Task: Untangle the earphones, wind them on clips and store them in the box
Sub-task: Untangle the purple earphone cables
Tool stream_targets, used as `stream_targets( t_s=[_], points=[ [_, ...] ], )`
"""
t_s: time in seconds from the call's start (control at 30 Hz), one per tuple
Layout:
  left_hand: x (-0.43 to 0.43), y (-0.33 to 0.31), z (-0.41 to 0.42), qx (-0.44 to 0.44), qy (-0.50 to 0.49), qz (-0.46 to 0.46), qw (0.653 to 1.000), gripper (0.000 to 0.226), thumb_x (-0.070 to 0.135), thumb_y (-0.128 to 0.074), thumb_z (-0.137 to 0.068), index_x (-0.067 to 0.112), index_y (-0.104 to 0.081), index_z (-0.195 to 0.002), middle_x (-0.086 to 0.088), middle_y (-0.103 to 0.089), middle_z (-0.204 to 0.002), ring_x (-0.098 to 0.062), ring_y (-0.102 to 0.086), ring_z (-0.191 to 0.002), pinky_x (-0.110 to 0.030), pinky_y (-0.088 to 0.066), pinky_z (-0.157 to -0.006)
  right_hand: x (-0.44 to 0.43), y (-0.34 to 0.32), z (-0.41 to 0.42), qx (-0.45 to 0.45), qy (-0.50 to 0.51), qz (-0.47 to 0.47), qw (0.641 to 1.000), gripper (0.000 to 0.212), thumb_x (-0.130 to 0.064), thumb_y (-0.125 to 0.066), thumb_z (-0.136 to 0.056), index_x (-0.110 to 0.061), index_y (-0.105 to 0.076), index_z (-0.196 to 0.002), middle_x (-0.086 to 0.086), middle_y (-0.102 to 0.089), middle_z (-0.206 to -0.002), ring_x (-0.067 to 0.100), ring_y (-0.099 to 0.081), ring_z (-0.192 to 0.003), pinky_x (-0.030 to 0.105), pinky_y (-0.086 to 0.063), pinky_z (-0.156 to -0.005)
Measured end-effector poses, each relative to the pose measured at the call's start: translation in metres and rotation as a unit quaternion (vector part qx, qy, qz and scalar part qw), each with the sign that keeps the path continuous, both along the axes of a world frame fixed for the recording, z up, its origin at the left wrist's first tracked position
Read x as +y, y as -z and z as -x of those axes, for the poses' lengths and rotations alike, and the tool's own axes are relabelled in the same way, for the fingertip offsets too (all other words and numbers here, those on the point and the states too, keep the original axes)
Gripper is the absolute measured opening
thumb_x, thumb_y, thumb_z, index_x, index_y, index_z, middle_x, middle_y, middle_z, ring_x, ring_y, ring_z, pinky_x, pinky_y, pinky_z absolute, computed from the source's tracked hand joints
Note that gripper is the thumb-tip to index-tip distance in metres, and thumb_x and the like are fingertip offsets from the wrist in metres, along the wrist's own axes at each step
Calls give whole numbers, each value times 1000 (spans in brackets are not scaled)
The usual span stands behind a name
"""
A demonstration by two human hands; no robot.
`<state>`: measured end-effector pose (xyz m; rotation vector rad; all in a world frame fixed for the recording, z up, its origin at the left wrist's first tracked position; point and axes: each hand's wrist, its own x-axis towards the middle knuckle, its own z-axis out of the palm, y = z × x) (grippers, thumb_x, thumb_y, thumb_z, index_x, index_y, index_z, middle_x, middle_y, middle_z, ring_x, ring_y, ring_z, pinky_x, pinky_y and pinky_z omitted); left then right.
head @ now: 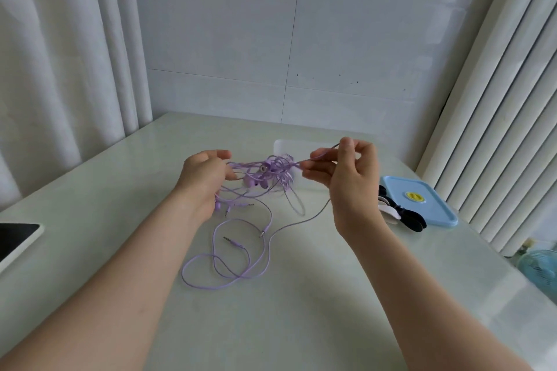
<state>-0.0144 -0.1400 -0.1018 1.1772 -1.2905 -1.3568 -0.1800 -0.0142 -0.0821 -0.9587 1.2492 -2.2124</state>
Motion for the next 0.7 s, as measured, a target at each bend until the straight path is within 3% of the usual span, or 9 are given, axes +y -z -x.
stream_targets(
  t_s=[0.1,0.17,0.27,0.33,0.4,0.47,0.53,0.63,0.7],
  points=[
    [17,-5,3,-65,77,102,990,35,-2,-56,-80,22,-78,-94,3,-63,-76,-16,-54,-71,-27,-42,-64,2,-1,2,22,-20,-32,999,16,-26,-34,-115,-14,-42,-109,13,-63,-78,43,-75,-70,46,-64,-64],
    [27,-8,9,-121,98,172,973,26,22,-56,-76,28,-81,-81,15,-66,-73,-13,-61,-84,-28,-47,-79,2,0,5,39,-27,-67,997,17,-27,-33,-115,-15,-42,-108,11,-58,-76,39,-73,-67,46,-64,-64],
    [31,-7,14,-122,98,269,950,20,30,-59,-81,33,-77,-89,20,-70,-102,-7,-64,-104,-36,-50,-99,1,2,10,83,-20,-104,991,19,-25,-33,-115,-14,-43,-105,6,-49,-67,29,-63,-58,34,-54,-54],
    [31,-4,16,-91,168,283,940,30,30,-66,-85,39,-71,-113,16,-71,-114,-8,-71,-96,-39,-55,-95,1,2,11,95,-29,-114,989,19,-25,-37,-114,-14,-44,-101,3,-43,-63,24,-54,-56,33,-48,-52],
    [35,-2,17,-145,230,291,917,34,41,-74,-89,48,-67,-121,13,-72,-112,-10,-70,-82,-33,-55,-82,2,1,10,91,-44,-119,988,17,-21,-41,-111,-13,-46,-97,0,-39,-61,21,-46,-54,33,-46,-54],
    [38,-1,18,-221,242,322,888,23,52,-75,-89,50,-72,-112,16,-74,-104,-13,-66,-79,-32,-54,-78,3,0,10,86,-57,-124,987,16,-15,-42,-107,-12,-47,-93,-2,-37,-57,18,-42,-52,34,-45,-57],
    [42,-2,16,-237,247,335,878,20,58,-76,-86,46,-75,-103,23,-74,-100,-19,-62,-77,-36,-54,-81,4,-2,10,78,-74,-119,987,19,-10,-42,-103,-10,-48,-85,-3,-34,-56,17,-41,-50,37,-45,-60],
    [39,-1,14,-248,226,334,881,39,73,-77,-72,39,-75,-91,19,-72,-98,-22,-56,-79,-40,-51,-75,6,-5,10,72,-96,-109,987,23,-4,-45,-97,-9,-48,-74,-2,-31,-56,20,-41,-50,38,-46,-63],
    [37,0,14,-250,214,346,879,46,75,-81,-62,38,-73,-88,13,-66,-97,-15,-55,-79,-34,-47,-70,7,-4,9,84,-110,-106,985,11,-2,-48,-91,-5,-57,-86,-4,-36,-52,23,-46,-52,36,-49,-64]
  ],
)
